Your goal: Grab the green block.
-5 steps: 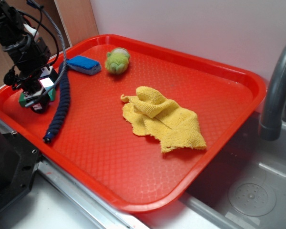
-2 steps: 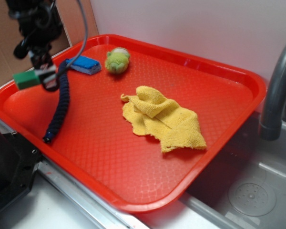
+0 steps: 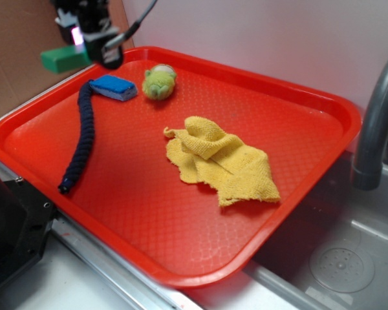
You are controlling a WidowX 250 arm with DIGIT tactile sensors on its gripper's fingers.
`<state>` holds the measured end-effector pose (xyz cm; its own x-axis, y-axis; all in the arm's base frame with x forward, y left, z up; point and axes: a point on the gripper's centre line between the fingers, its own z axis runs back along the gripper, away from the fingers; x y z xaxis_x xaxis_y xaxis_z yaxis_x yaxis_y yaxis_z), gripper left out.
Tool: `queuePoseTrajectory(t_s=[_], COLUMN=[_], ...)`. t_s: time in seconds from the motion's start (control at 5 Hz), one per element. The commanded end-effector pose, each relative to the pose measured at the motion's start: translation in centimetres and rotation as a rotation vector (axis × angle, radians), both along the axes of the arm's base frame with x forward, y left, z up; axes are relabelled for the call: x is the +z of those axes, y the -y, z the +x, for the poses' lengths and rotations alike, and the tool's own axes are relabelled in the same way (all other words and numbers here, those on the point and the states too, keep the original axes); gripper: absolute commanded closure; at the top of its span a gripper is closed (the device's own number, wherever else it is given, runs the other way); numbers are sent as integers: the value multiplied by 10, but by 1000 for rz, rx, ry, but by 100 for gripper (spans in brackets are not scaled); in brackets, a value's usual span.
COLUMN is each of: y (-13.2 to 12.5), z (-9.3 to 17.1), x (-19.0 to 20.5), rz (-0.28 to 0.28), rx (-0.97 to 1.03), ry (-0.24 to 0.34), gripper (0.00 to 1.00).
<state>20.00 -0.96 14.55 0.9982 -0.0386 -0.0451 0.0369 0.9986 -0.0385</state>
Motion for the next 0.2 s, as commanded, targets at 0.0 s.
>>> queuePoseTrajectory(t_s=[0.0], y=[10], z=[8], x=[30], rz=[-23], rx=[49], ry=[143], gripper=[100])
